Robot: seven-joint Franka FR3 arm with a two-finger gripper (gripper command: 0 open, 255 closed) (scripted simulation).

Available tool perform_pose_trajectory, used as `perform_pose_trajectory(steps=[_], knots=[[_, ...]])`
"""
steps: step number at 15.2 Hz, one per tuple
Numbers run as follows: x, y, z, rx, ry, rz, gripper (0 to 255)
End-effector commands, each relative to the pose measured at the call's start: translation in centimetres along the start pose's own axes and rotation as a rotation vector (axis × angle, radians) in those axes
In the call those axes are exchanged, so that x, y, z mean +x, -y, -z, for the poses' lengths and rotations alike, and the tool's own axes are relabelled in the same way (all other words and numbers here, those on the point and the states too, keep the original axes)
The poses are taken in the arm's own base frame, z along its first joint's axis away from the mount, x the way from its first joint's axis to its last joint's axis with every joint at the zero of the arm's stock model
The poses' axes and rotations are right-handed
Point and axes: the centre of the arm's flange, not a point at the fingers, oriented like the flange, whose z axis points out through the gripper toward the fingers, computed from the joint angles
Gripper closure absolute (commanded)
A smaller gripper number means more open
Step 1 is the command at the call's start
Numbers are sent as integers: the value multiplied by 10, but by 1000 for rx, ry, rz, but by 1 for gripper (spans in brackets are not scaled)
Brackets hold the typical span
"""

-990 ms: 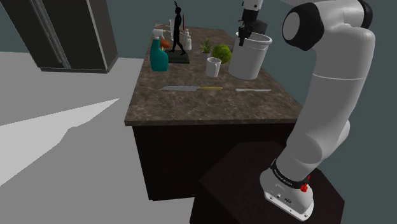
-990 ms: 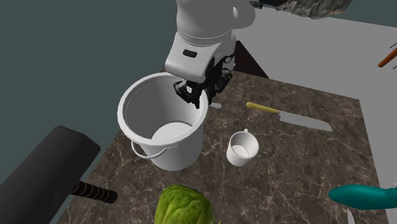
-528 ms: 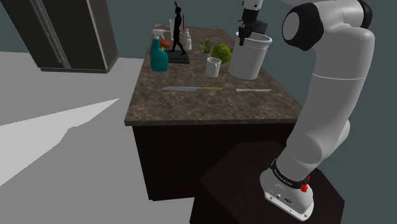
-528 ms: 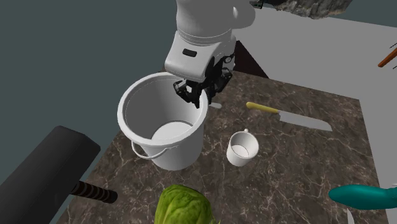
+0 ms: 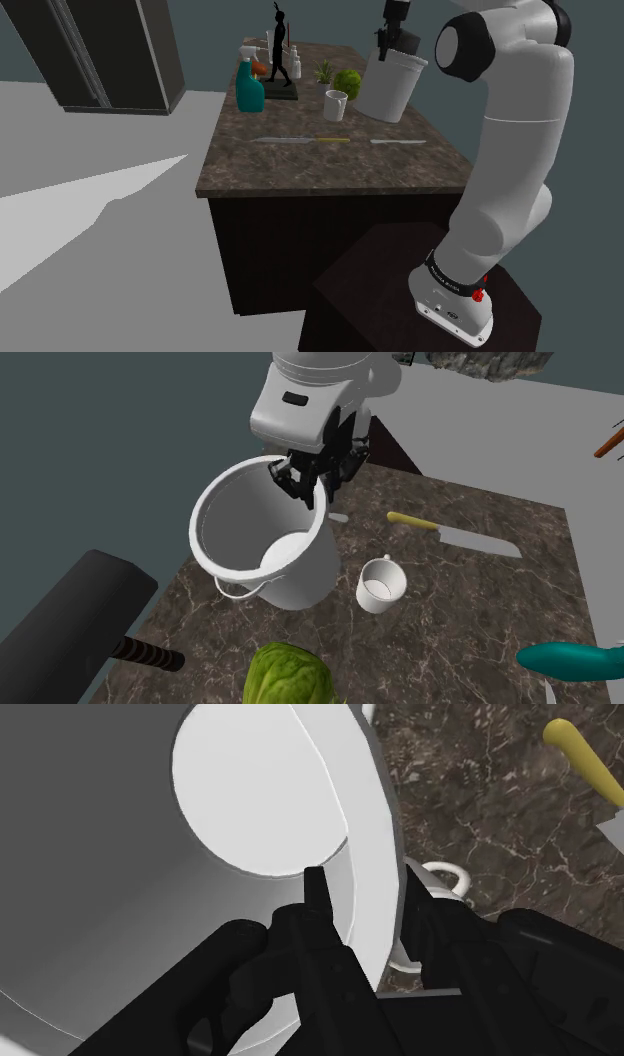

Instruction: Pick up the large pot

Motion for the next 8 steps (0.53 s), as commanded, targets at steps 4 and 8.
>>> perform_pose_trajectory(steps=[4, 8], knots=[[-3, 2, 29, -3, -5, 1, 255], [-3, 2, 40, -3, -5, 1, 255]])
